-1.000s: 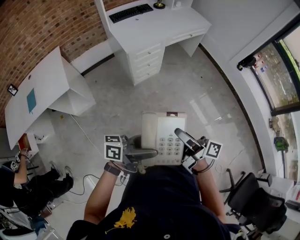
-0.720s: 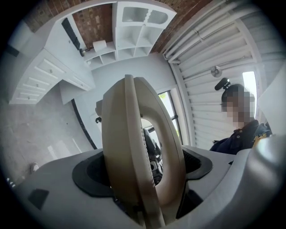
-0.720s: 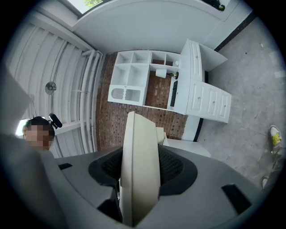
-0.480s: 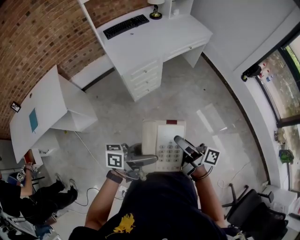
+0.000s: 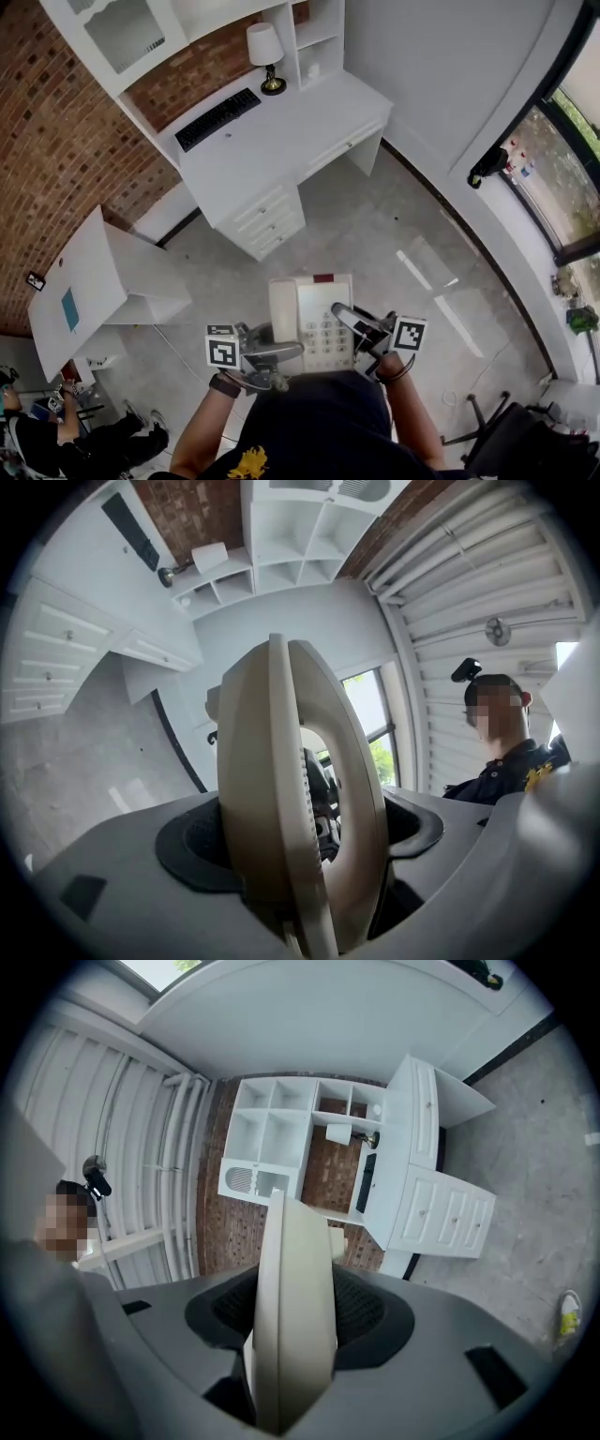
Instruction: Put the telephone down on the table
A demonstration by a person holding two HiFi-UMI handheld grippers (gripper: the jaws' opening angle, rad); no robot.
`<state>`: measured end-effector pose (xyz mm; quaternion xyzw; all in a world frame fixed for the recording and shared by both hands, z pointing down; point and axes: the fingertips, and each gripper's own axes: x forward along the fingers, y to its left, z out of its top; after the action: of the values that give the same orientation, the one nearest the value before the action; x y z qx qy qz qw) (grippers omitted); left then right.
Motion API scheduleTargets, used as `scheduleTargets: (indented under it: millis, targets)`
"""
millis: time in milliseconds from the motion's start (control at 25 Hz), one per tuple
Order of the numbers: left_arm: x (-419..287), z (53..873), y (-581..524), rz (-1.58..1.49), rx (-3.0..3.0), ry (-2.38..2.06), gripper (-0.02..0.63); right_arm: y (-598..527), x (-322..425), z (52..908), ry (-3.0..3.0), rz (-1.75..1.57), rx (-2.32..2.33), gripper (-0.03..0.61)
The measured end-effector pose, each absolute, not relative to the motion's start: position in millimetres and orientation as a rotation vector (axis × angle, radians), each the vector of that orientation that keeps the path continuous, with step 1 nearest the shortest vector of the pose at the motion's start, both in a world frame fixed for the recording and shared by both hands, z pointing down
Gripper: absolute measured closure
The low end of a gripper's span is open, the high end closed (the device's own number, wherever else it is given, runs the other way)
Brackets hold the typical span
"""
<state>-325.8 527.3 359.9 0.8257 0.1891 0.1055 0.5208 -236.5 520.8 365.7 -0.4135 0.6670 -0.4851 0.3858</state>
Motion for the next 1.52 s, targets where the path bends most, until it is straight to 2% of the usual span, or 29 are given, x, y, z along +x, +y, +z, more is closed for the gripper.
scheduleTargets:
  millis: [520,1200,1520]
  targets:
    - [-250,374,484,0.271,1.973,0.45,0.178,479,-164,388,1.793,-1.238,-1.185,0.351]
    - [-94,358,281,0.175,1.967,0.415,0.178,268,-10,364,1.84,-1.321,-1.157,0.36]
    - [-51,355,199,0.132,1.985,0.345,0.178,175,31,356,1.917,-1.352,-1.119,0.36]
